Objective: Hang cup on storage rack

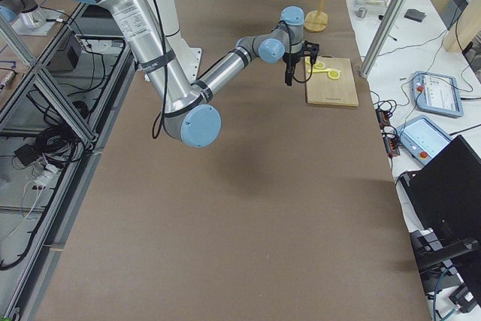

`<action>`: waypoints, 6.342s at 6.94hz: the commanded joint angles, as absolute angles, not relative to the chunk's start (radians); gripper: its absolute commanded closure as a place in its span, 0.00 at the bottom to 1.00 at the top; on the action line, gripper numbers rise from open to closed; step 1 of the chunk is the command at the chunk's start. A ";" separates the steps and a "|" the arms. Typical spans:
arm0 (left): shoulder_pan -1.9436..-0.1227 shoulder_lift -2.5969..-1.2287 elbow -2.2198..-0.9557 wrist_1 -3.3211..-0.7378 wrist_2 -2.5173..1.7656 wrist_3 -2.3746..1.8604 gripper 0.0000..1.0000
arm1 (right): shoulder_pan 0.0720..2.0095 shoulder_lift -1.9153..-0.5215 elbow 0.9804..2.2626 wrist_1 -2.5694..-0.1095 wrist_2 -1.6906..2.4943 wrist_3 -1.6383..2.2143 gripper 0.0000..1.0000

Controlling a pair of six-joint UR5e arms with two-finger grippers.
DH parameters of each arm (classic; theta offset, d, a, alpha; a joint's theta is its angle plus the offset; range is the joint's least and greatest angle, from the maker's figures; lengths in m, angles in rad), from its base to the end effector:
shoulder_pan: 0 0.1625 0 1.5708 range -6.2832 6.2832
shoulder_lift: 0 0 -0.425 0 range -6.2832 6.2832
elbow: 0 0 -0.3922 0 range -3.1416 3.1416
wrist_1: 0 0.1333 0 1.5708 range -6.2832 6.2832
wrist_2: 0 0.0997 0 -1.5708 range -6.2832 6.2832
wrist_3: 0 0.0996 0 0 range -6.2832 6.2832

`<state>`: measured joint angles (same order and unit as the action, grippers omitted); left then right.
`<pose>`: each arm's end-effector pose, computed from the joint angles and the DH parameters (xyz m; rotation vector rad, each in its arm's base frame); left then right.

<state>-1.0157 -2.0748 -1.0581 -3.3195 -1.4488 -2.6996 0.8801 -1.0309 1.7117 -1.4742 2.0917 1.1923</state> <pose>0.2338 -0.6529 0.4231 -0.0105 2.0620 -1.5860 -0.3527 -0.5581 0.2718 0.0475 -0.9060 0.2645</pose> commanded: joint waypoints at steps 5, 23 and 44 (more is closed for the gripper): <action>-1.000 -2.014 -1.057 -3.393 -1.450 -2.733 1.00 | 0.853 -1.031 1.720 -1.474 2.062 1.226 0.00; -1.484 -1.824 -1.523 -3.043 -1.966 -2.154 0.02 | 0.940 -1.256 1.832 -1.474 2.082 1.148 0.00; -1.500 -1.585 -1.617 -1.643 -2.266 -0.057 0.02 | 1.552 -1.577 1.689 -1.703 2.336 0.179 0.00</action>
